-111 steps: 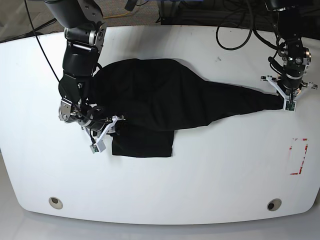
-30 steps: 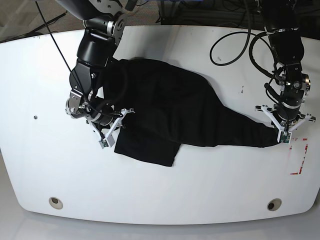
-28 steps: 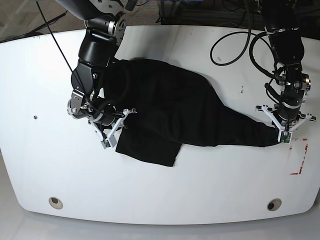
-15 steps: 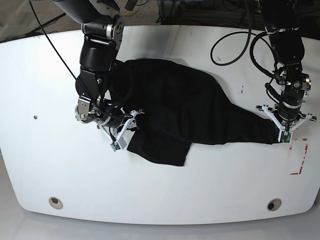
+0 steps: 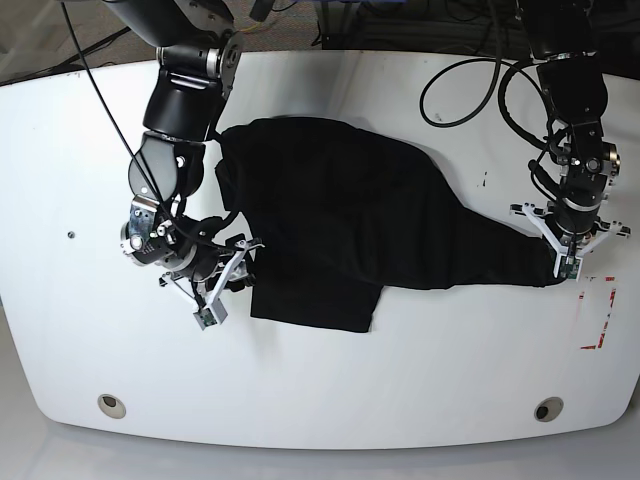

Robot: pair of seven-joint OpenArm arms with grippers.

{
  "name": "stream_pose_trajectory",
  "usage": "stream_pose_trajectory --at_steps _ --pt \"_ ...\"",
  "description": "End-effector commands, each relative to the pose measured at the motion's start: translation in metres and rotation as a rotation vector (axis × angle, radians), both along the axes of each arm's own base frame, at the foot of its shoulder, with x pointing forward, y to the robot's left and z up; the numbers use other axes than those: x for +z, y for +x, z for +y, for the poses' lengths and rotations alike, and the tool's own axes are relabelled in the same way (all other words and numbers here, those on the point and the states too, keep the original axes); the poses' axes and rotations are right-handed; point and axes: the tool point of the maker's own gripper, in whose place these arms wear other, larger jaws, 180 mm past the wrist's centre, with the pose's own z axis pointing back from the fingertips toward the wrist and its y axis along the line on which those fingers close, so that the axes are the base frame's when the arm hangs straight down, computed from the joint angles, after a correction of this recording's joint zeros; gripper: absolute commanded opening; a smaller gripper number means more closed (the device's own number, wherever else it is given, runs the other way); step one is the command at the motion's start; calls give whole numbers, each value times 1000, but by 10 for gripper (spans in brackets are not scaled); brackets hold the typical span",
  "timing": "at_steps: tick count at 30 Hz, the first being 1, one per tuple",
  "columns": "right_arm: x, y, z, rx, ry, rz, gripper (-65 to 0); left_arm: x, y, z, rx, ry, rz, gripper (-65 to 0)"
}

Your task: Fold the T-shirt properly

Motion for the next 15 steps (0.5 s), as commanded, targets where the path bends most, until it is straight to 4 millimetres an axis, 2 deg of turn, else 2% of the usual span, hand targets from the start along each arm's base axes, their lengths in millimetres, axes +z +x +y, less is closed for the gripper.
stream_pose_trajectory --at_steps 1,10,15 --pt "27 15 0 2 11 -83 -650 18 7 3 -4 16 -58 -650" --pt "48 11 -7 -6 -37 -135 -650 18 7 3 -3 15 -56 -650" --pt "90 10 -16 -23 -100 -235 -650 18 7 3 -4 16 -58 -650"
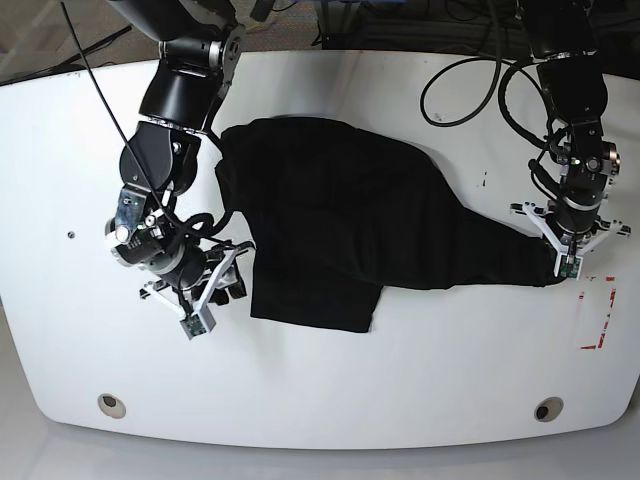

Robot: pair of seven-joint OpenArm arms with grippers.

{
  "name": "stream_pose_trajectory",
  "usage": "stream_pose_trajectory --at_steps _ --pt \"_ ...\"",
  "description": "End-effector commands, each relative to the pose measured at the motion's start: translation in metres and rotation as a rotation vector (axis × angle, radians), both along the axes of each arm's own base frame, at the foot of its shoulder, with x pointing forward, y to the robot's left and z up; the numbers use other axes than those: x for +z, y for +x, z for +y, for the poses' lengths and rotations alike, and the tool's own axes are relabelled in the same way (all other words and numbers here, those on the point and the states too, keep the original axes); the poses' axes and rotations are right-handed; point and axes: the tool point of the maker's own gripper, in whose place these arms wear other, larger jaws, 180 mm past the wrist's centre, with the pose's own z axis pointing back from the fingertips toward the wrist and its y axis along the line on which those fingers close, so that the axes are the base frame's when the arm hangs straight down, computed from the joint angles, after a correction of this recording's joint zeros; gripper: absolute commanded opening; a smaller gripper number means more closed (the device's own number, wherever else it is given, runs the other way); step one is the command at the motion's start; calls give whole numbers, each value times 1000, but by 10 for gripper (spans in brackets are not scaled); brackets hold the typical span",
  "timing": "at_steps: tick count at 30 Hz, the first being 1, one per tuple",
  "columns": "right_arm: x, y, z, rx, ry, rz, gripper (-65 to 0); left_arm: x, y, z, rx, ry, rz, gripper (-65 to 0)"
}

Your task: Fold the T-shirt properly

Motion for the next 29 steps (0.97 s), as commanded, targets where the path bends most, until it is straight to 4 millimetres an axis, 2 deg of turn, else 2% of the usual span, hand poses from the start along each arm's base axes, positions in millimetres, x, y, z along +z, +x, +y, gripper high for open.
stream_pose_trajectory --at_steps 1,4,8,14,22,29 --pt "41 11 -1 2 -14 -113 -650 19 8 2 -5 15 -59 -650" --pt "48 11 -3 0 -27 -128 -650 19 8 2 -5 15 -59 -650" --pt "46 10 -4 -1 -29 -124 -650 18 7 2 -5 14 -58 -650" --pt "23 5 -3 2 -19 -56 -650 14 4 2 -5 11 -48 -650" --pt "12 -2 -3 2 -19 -30 -650 20 8 -1 -25 12 -88 -650" --pt "1 -10 -4 1 -22 -2 -650 15 4 -2 -26 6 -80 -650"
